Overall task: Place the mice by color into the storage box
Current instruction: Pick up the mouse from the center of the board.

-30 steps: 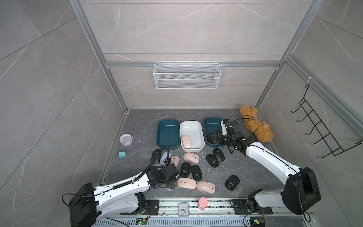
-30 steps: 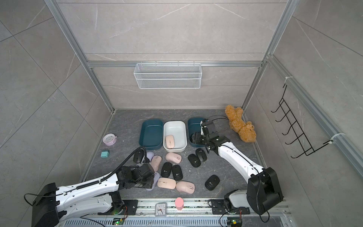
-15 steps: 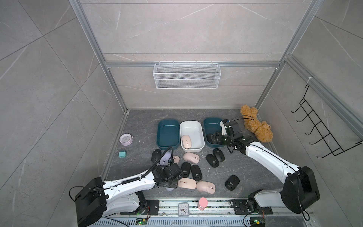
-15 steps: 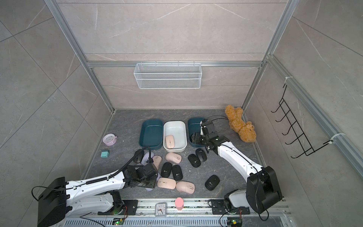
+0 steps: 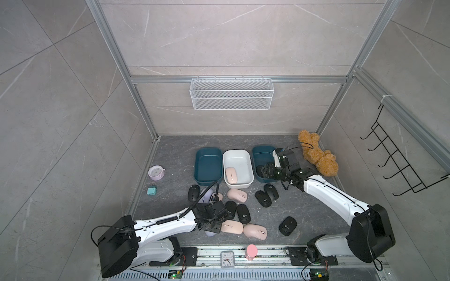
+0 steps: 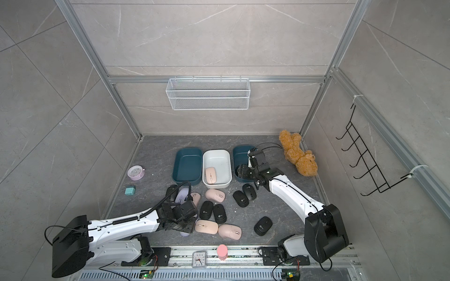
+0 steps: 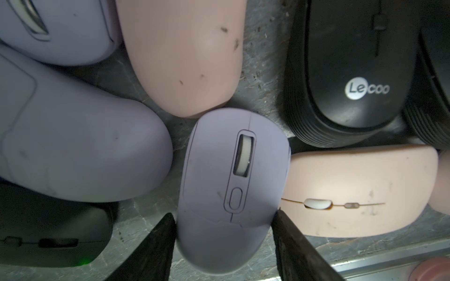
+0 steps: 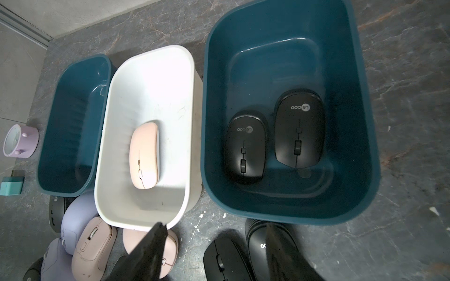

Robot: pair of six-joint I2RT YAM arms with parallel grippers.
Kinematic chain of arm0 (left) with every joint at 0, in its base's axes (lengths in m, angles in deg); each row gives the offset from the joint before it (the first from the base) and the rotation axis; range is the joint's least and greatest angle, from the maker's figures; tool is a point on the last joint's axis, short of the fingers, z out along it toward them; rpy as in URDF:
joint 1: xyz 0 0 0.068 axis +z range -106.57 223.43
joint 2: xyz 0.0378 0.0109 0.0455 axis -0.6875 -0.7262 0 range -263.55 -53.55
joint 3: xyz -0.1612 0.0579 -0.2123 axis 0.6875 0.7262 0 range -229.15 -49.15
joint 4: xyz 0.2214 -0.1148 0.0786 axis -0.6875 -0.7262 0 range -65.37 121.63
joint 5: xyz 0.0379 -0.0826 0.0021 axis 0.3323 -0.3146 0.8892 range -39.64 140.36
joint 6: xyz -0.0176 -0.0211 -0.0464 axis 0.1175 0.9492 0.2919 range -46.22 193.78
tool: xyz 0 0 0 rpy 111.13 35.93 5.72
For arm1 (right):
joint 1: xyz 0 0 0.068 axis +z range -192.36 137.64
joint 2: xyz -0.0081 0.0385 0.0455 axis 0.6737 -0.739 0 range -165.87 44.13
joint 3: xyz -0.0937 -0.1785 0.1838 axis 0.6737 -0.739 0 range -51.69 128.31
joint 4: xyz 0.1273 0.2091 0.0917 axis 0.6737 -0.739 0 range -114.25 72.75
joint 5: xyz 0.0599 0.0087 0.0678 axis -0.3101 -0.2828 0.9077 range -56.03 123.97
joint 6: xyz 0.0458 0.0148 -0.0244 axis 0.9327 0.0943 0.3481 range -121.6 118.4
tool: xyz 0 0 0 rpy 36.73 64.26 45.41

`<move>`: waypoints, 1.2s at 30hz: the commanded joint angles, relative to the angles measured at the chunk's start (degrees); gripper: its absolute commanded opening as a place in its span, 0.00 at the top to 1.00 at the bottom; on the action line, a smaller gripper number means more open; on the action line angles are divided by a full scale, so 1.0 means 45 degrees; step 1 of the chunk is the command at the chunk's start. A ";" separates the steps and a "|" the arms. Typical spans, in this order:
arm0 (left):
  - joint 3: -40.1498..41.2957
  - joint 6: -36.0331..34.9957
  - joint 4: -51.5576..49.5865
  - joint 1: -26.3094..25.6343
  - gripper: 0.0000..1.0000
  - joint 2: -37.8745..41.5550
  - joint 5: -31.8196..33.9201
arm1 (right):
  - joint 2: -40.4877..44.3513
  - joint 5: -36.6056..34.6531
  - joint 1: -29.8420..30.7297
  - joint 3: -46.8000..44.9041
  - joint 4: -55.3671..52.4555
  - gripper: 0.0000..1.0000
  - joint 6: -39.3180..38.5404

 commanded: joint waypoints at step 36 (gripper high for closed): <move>-0.1458 0.0841 -0.1342 -0.0036 0.53 0.0555 0.1930 | 0.0174 0.0090 0.0043 0.0241 -0.0128 0.34 0.0291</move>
